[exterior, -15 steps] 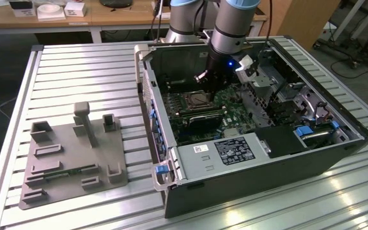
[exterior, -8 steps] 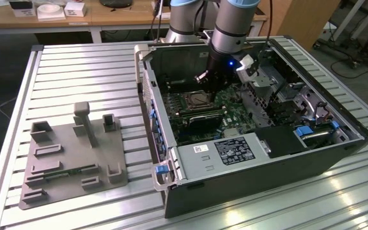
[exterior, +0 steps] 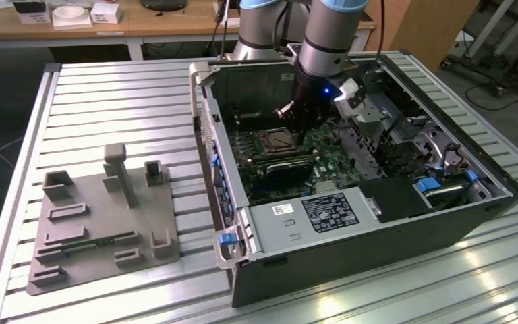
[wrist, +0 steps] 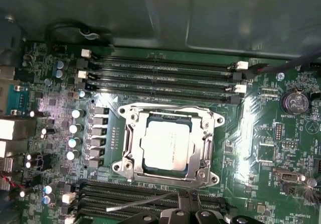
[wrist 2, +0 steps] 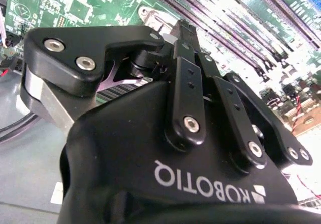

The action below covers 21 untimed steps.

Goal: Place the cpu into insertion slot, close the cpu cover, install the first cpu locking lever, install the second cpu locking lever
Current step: 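Install the second cpu locking lever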

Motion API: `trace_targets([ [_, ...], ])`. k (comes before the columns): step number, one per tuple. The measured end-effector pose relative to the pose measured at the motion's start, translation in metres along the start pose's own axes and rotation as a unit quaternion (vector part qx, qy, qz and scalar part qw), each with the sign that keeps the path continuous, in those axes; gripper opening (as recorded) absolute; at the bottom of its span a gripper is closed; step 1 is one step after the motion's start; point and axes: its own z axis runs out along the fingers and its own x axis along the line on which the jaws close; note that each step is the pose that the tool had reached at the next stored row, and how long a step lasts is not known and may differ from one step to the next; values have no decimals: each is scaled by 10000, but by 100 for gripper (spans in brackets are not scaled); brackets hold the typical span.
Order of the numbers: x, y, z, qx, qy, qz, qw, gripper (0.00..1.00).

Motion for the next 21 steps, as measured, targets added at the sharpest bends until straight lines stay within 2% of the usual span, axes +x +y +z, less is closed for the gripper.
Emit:
trace_targets([
  [6, 6, -41, 1, 0, 0, 0, 10000, 10],
  [21, 78, -36, 25, 1, 4, 0, 10000, 10],
])
